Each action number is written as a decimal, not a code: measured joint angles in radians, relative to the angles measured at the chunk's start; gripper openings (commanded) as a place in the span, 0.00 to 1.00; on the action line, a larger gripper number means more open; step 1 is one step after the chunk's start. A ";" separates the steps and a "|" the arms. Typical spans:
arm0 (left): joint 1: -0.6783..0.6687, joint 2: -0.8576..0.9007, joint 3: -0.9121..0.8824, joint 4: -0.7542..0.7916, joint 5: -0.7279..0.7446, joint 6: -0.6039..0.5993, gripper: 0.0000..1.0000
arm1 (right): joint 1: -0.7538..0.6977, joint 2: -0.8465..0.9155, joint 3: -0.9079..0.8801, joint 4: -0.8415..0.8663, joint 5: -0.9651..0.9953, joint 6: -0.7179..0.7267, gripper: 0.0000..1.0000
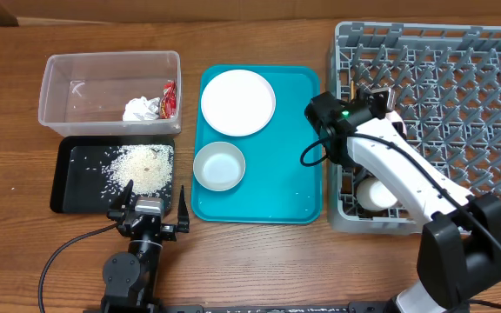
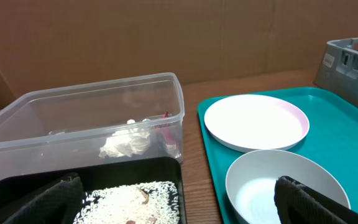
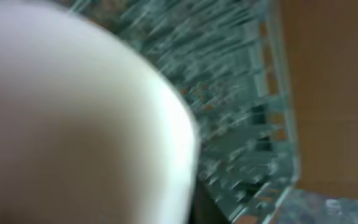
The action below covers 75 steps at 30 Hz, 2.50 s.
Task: Sort waste into correct bins and load items into the dishwasher
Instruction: 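Move the right gripper to the grey bowl and grasp its rim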
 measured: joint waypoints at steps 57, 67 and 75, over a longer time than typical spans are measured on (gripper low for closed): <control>0.000 0.000 0.000 0.000 0.000 0.000 1.00 | 0.168 -0.011 -0.068 0.149 -0.743 0.291 0.61; 0.000 0.000 0.000 0.000 0.000 0.000 1.00 | 0.187 -0.064 -0.034 0.631 -1.233 0.089 0.60; 0.000 0.000 0.000 0.000 0.000 0.000 1.00 | 0.194 0.167 -0.031 0.813 -1.247 0.117 0.54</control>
